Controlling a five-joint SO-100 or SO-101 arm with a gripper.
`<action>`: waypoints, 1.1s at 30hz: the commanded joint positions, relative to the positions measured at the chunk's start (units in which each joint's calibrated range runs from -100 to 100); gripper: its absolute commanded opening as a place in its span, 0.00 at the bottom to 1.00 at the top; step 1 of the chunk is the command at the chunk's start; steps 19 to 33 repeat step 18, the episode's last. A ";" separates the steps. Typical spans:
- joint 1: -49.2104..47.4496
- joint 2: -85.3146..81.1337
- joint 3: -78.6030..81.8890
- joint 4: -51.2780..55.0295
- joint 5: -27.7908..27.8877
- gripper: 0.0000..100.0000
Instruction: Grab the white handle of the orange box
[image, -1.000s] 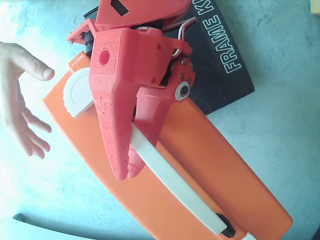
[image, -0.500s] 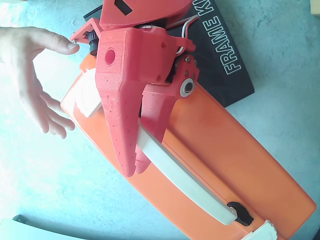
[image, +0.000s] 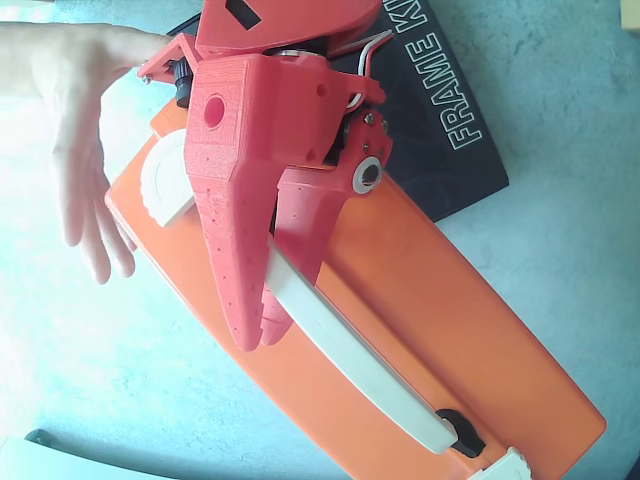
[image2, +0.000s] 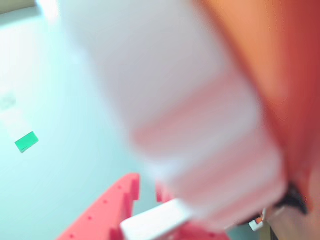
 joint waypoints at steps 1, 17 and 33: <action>0.35 1.80 44.99 6.02 -0.09 0.02; 0.35 1.29 48.09 3.82 -0.04 0.02; 0.35 1.29 48.09 3.65 -0.04 0.02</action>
